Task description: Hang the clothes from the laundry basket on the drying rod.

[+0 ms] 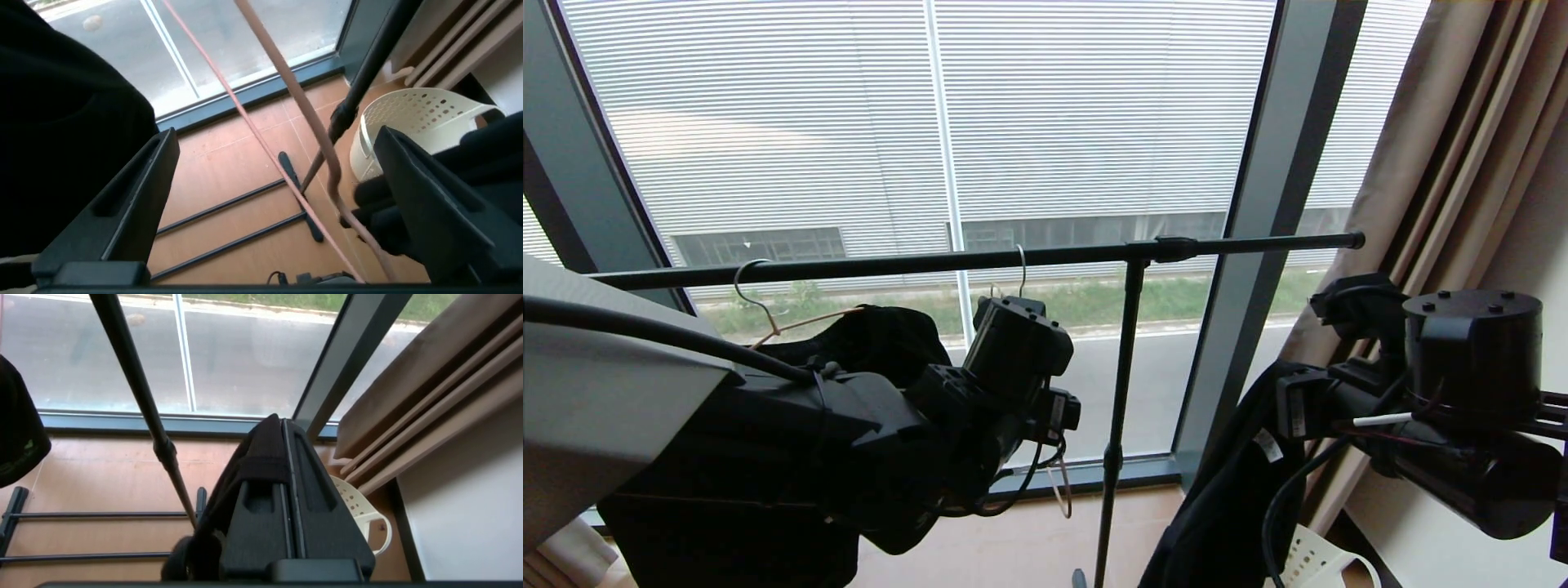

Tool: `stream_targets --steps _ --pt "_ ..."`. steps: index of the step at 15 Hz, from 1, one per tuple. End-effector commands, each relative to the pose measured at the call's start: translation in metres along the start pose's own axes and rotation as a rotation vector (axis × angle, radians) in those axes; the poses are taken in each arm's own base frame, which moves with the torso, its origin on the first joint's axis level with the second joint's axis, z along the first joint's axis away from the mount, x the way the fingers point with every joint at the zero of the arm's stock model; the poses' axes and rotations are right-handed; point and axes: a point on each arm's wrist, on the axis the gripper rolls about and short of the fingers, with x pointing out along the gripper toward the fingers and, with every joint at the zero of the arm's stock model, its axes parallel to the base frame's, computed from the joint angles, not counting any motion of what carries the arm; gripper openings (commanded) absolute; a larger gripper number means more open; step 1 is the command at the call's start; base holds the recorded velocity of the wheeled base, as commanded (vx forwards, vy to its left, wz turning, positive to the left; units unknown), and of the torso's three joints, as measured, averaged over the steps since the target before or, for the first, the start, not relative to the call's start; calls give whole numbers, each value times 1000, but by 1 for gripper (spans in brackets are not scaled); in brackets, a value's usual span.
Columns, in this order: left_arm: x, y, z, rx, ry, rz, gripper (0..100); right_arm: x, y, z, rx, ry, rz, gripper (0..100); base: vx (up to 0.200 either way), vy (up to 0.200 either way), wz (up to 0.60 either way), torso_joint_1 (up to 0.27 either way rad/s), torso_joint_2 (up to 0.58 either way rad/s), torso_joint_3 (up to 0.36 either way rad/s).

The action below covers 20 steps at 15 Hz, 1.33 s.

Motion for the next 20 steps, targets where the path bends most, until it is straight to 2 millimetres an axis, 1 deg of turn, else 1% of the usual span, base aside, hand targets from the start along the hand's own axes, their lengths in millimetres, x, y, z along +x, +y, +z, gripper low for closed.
stream_targets --steps 1,5,17,18,20 --pt "-2 -1 -4 7 9 0 100 1 1 -1 -3 6 0 0 0 0 0 0 0 0" --pt "-6 -2 -6 8 12 -5 100 3 2 -3 -5 14 -3 0 0 0 0 0 0 0" --pt "-3 -2 -8 -23 20 0 100 3 1 -2 -3 11 -3 0 0 0 0 0 0 0" --pt "-3 -2 -9 -26 23 0 0 3 1 -2 -3 11 -3 0 0 0 0 0 0 0" --pt "-3 -1 -9 -26 23 0 0 3 2 -3 -5 14 -3 0 0 0 0 0 0 0"
